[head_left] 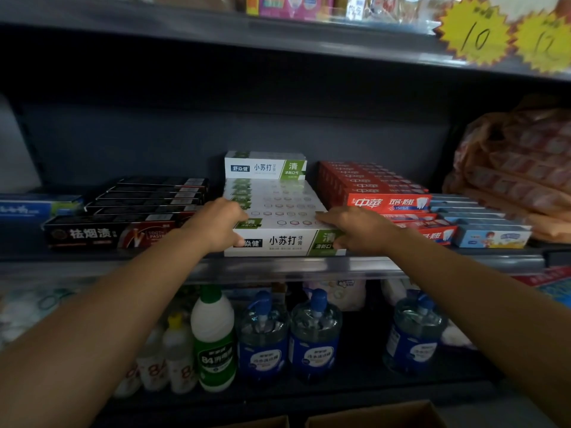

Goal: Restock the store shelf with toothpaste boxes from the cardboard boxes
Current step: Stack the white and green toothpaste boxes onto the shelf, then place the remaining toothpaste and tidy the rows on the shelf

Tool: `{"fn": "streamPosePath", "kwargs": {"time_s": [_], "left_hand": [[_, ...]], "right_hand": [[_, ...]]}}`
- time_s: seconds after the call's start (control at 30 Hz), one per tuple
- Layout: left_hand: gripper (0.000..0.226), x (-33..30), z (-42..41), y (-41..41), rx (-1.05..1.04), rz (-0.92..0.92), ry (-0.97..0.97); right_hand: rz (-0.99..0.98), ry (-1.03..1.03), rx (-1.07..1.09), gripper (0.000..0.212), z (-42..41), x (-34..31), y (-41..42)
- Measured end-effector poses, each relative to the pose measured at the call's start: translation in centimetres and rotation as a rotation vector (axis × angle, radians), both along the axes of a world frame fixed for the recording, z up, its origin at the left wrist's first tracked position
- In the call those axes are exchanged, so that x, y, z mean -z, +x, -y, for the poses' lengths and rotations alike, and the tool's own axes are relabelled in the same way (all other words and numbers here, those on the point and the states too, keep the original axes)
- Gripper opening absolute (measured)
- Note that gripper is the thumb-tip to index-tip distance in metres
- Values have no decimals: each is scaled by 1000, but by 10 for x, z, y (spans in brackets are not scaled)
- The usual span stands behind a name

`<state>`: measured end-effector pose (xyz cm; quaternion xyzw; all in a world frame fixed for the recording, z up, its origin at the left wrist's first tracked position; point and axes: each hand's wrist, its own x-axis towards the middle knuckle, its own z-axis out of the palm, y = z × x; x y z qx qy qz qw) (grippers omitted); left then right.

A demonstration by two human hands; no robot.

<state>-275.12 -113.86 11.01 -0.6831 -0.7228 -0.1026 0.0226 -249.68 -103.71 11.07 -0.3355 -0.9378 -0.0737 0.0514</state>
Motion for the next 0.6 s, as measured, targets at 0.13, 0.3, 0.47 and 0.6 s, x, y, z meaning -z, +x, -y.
{"fn": "streamPosePath", "kwargs": {"time_s": [0.13,0.3,0.47,0.6], "left_hand": [[47,1,0,0,-1,6,1],[45,-1,1,1,-7,19,-21],[52,-11,8,6,-5,11,-15],[51,-24,24,7,3,11,11]], "right_hand": [[-6,5,-2,60,1,0,0],[11,-12,8,65,1,-4,-1],[34,43,14,61,6,-16,-1],[47,92,10,62,21,-28,-1]]}}
